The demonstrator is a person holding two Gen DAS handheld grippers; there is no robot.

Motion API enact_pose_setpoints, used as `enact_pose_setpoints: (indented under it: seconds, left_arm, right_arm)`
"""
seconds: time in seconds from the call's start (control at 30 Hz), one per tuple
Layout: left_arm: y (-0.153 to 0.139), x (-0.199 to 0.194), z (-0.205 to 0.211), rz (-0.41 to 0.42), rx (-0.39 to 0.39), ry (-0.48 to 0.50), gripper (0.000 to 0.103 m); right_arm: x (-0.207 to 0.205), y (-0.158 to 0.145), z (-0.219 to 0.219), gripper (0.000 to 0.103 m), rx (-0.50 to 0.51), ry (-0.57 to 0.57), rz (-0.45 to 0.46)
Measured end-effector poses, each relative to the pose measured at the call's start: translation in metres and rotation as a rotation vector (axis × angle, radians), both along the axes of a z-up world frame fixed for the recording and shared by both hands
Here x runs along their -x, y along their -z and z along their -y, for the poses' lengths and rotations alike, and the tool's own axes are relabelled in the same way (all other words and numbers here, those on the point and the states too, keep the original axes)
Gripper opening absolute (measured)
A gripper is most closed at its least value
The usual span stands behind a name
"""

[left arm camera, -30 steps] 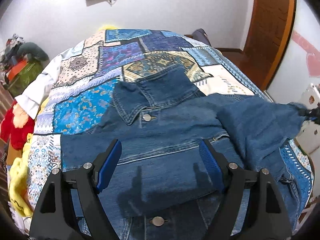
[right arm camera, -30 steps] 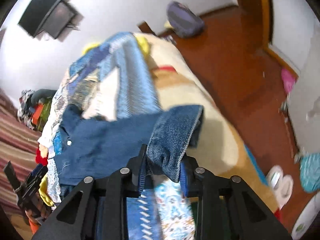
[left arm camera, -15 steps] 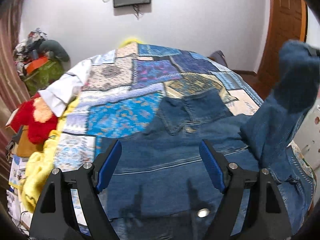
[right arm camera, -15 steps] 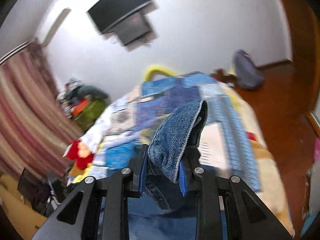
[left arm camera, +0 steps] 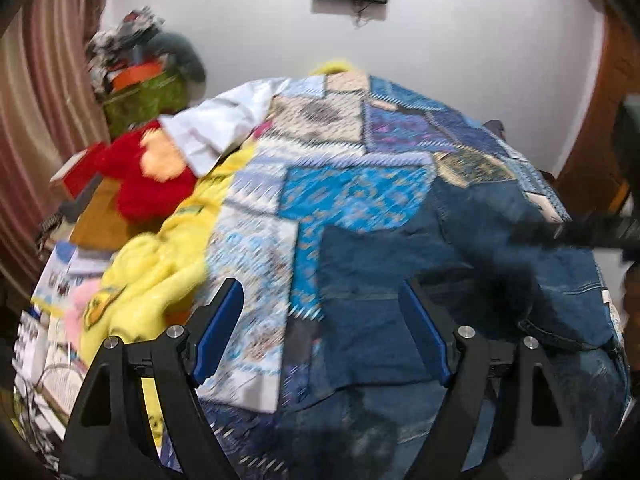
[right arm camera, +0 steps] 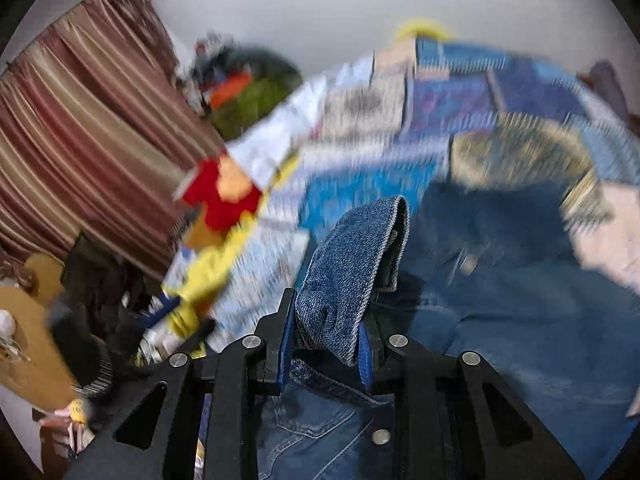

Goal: Fold large clothes

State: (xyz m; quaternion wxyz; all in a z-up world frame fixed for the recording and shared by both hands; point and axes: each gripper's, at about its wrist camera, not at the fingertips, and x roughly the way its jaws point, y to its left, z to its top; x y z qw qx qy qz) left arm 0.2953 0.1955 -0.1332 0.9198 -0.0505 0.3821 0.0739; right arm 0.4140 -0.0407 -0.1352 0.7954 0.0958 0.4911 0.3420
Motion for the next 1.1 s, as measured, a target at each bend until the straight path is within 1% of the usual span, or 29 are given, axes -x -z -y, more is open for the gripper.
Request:
enact_pose_setpoints:
  seconds: [0.1,0.17,0.2,0.27,0.33,0.43,0.53,0.6,0.67,0.77,0.83,0.9,0.97,1.03,1.1]
  left_arm:
    - [0.011,0.009,-0.013,-0.030,0.019,-0.024,0.080]
    - [0.020,0.012,-0.017,-0.051,0.036,-0.036,0.080]
    - [0.023,0.013,-0.017,-0.059,0.046,-0.036,0.080]
    - [0.032,0.011,-0.017,-0.082,0.078,-0.025,0.080]
    - [0.039,0.009,-0.011,-0.106,0.112,-0.004,0.080]
    - [0.048,0.004,0.008,-0.136,0.133,0.056,0.080]
    - [0.050,0.001,0.030,-0.144,0.137,0.125,0.080]
    - [0.049,0.001,0.046,-0.140,0.118,0.167,0.080]
    - [0.047,0.000,0.057,-0.132,0.106,0.200,0.080]
    - [0.046,-0.003,0.070,-0.132,0.088,0.238,0.080]
    - [0.049,-0.008,0.074,-0.139,0.076,0.238,0.080]
    - [0.057,-0.016,0.070,-0.162,0.086,0.217,0.080]
    - [0.068,-0.025,0.058,-0.197,0.117,0.171,0.080]
    - [0.080,-0.035,0.042,-0.227,0.167,0.121,0.080]
    - [0.094,-0.042,0.021,-0.255,0.243,0.065,0.080]
  right_arm:
    - [-0.006,0.049,-0.018,0.024,0.057,-0.010,-0.136]
    - [-0.008,0.073,-0.024,0.024,0.095,-0.011,-0.221]
    - [-0.009,0.084,-0.027,0.028,0.120,-0.026,-0.260]
    - [-0.009,0.095,-0.033,0.033,0.156,-0.063,-0.284]
    - [-0.007,0.095,-0.035,0.033,0.185,-0.094,-0.264]
    - [-0.001,0.081,-0.036,0.034,0.217,-0.120,-0.207]
    - [0.006,0.051,-0.032,0.034,0.219,-0.136,-0.106]
    - [0.010,0.032,-0.028,0.034,0.220,-0.141,-0.032]
    - [0.015,0.007,-0.019,0.034,0.200,-0.129,0.049]
    - [0.018,-0.022,0.000,0.034,0.161,-0.103,0.118]
    - [0.018,-0.035,0.018,0.034,0.145,-0.074,0.133]
    - [0.021,-0.044,0.042,0.034,0.147,-0.034,0.158]
    - [0.024,-0.047,0.071,0.034,0.188,0.019,0.189]
    - [0.029,-0.044,0.101,0.034,0.251,0.075,0.212]
    - [0.033,-0.037,0.133,0.034,0.298,0.127,0.208]
